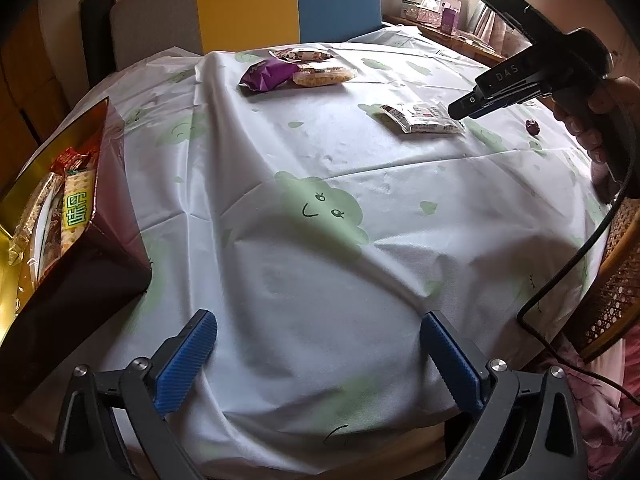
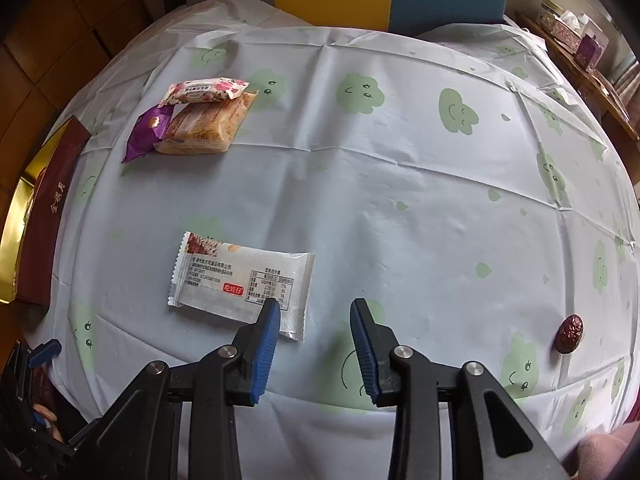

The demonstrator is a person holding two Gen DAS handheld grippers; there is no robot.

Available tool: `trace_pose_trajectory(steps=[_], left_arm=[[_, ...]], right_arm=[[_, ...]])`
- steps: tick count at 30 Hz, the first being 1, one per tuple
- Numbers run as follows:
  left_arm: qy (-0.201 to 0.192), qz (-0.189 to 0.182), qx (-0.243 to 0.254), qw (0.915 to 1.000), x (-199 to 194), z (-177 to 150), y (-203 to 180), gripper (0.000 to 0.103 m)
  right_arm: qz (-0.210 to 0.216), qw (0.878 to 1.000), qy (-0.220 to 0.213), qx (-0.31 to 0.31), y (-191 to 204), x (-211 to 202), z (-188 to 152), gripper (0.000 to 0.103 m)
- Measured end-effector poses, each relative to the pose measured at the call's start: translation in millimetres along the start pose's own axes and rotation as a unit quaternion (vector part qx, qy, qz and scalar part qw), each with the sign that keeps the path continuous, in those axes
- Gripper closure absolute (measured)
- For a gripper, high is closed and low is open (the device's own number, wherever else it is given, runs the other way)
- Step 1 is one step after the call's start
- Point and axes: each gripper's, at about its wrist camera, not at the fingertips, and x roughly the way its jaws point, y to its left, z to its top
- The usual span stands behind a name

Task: Organize snacks
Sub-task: 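Move the open right tool toward the white red-labelled snack pack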

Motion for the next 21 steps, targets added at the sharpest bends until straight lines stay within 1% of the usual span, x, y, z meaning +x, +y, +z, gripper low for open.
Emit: trace_pose_trajectory(steps=[5, 9, 11, 14, 15, 18, 21], left_arm=[[0.006, -0.001, -0.004, 1.0000, 2.5, 1.4, 1.2, 0.000], [0.011, 0.008, -0.003, 0.9999, 3.6, 1.8, 0.0, 0.000], [0.009, 0.018, 0.003, 0.9998, 3.2, 2.0, -1.5, 0.000], [-0.005, 0.049, 0.018, 0.9986, -1.3, 2.6, -6.6, 0.000], [-0.011, 0.054, 0.018, 0.9983, -3.8, 3.6, -6.7, 0.000], [-0.022, 0.049, 0.002, 0.9985, -10.9, 9.3, -1.7, 0.000], [-0.025, 0.043, -0.010, 0.9987, -14.6, 13.9, 2.5, 0.000]], right_arm=[[-0.004, 1.000, -0.002, -0.004, 4.9, -1.0, -0.5, 0.066], [-0.003, 1.000, -0.007, -0.002, 5.7, -5.3, 1.6, 0.066], [-0.001, 1.000, -0.008, -0.003, 5.2, -5.7, 1.5, 0.066], [0.000, 1.000, -0.009, -0.004, 2.3, -5.9, 1.1, 0.066], [0.000, 1.000, -0.008, -0.005, 2.8, -5.4, 0.9, 0.066], [0.001, 1.000, -0.001, -0.012, 5.0, -7.3, -0.9, 0.065], [0.002, 1.000, 0.006, -0.029, 12.7, -2.7, -2.3, 0.064]])
